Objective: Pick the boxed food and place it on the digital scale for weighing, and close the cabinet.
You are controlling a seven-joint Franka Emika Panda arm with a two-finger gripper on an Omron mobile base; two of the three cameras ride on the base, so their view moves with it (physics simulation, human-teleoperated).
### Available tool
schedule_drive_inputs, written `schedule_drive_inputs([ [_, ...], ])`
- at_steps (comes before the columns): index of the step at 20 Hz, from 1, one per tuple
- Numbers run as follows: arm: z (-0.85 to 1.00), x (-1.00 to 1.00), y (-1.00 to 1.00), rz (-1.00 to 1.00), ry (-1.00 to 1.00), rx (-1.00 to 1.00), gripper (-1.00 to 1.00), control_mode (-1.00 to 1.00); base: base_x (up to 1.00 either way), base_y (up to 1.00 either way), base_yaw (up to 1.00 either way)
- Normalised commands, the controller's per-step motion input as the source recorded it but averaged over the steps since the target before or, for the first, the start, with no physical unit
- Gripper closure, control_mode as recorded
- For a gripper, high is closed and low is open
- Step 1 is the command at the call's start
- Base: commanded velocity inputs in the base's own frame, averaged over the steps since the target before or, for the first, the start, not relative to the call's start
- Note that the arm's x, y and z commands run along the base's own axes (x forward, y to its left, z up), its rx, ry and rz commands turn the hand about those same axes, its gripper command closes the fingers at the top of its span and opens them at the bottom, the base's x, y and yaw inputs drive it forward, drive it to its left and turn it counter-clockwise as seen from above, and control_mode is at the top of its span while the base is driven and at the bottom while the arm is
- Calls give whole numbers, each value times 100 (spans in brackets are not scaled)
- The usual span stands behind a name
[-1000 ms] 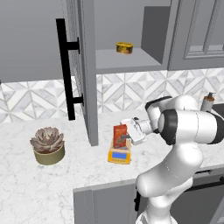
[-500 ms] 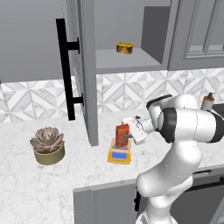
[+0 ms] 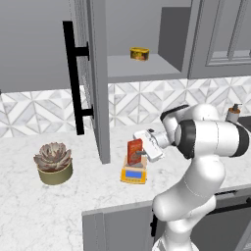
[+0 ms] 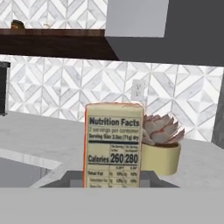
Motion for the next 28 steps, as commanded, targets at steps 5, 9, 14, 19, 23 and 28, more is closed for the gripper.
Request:
schedule_drive_inputs([
  [5, -3, 0, -11, 2, 0, 2, -100, -100, 0, 0, 0],
  [9, 0, 0, -26, 3, 0, 5, -100, -100, 0, 0, 0],
  [14, -1, 0, -1, 0, 0, 0, -100, -100, 0, 0, 0],
  [19, 0, 0, -7, 0, 0, 1, -100, -100, 0, 0, 0],
  [23, 0, 0, -31, 0, -1, 5, -100, -100, 0, 0, 0],
  [28, 0, -4, -34, 0, -11, 7, -100, -100, 0, 0, 0],
])
